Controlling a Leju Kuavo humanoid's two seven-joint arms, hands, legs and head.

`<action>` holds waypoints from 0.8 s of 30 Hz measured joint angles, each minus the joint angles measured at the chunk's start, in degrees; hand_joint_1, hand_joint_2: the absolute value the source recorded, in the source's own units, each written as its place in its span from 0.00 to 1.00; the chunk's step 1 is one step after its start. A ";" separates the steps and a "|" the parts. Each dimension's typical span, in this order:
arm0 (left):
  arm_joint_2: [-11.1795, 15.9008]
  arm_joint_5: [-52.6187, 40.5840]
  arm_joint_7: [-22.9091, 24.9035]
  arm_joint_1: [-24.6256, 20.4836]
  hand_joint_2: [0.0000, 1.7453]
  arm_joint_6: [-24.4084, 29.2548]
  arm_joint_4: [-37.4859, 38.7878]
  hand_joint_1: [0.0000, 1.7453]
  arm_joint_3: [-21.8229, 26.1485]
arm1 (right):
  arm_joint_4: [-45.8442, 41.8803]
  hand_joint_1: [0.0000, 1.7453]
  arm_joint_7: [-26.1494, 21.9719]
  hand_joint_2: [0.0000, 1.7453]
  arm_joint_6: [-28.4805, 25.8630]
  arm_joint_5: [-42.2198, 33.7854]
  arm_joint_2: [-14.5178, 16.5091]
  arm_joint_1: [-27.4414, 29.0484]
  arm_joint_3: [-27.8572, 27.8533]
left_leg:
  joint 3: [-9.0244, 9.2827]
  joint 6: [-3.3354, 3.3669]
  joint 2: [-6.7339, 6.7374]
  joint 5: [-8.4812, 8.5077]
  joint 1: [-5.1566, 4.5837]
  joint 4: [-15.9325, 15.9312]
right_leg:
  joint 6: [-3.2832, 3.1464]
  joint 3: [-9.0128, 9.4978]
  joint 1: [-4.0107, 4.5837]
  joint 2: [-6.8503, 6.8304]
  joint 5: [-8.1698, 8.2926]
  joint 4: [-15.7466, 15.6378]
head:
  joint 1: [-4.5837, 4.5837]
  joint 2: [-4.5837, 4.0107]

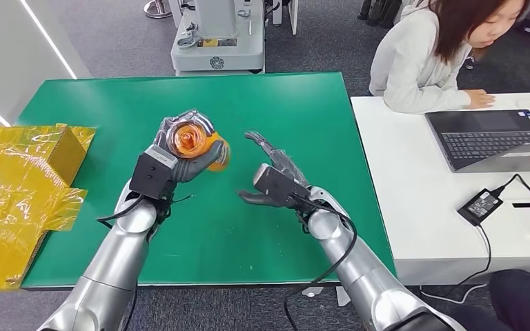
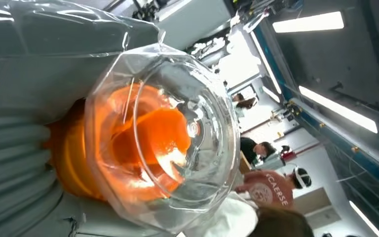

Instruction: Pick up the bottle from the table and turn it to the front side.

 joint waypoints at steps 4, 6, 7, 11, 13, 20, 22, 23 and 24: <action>1.36 -3.81 -0.06 -0.29 1.00 1.47 0.22 1.00 0.16 | -5.05 0.00 -0.42 1.00 0.63 -1.00 -1.44 3.59 -1.13 | 0.00 0.00 0.00 0.00 0.00 -0.01 | 0.00 0.00 0.00 0.00 0.00 0.00 | 0.01 0.00; 2.57 -7.47 -0.03 -0.88 1.00 3.43 0.47 1.00 0.16 | -8.90 0.00 -0.81 1.00 1.27 -2.21 -2.43 6.27 -1.72 | 0.00 0.00 0.00 0.00 0.00 -0.01 | 0.00 0.00 0.00 0.00 0.00 0.00 | 0.01 0.00; 3.32 -9.68 -0.03 -1.36 1.00 4.63 0.62 1.00 0.15 | -11.02 0.00 -0.90 1.00 1.57 -2.67 -3.01 7.81 -1.91 | 0.00 0.00 0.00 0.00 0.00 -0.01 | 0.00 -0.01 0.00 0.00 0.00 0.00 | 0.01 0.00; 7.06 -22.96 1.09 -4.40 1.00 11.29 1.03 1.00 -0.36 | -20.72 0.00 -0.49 1.00 1.76 -3.33 -5.54 13.71 -2.06 | 0.00 0.00 0.01 0.00 0.00 -0.01 | 0.00 -0.03 0.01 0.00 0.00 0.00 | 0.01 0.00; 8.74 -31.76 2.98 -6.51 1.00 14.88 1.04 1.00 -1.55 | -25.52 0.00 0.29 1.00 1.16 -3.57 -6.74 16.14 -2.03 | -0.01 0.00 0.00 0.00 0.00 -0.01 | 0.00 -0.03 0.01 -0.01 0.00 0.00 | 0.01 0.00; 15.58 -65.68 13.12 -13.35 1.00 22.77 1.05 1.00 -10.27 | -38.37 0.00 1.17 1.00 -3.79 -3.05 -10.94 22.74 -1.84 | -0.01 0.00 0.08 -0.02 -0.01 -0.02 | 0.00 0.01 -0.01 0.06 0.00 0.00 | 0.02 0.00; 17.92 -69.54 14.86 -13.99 1.00 23.09 1.14 1.00 -12.33 | -40.17 0.00 0.51 1.00 -4.87 -2.82 -11.70 24.25 -1.73 | 0.00 0.00 0.19 -0.03 -0.01 -0.03 | 0.00 -0.01 -0.01 0.17 0.00 0.00 | 0.01 0.00; 19.33 -70.70 15.51 -14.21 1.00 23.11 1.30 1.00 -13.38 | -40.75 0.00 0.18 1.00 -5.30 -2.78 -12.01 24.84 -1.64 | 0.02 0.00 0.23 -0.03 -0.01 -0.05 | -0.01 -0.02 -0.01 0.20 0.00 0.00 | 0.01 0.00; 20.94 -71.58 16.01 -14.39 1.00 23.02 1.65 1.00 -14.61 | -41.19 0.00 -0.14 1.00 -5.69 -2.76 -12.26 25.35 -1.55 | 0.05 -0.01 0.26 -0.03 0.00 -0.06 | -0.01 -0.02 -0.01 0.23 0.00 0.00 | 0.02 0.00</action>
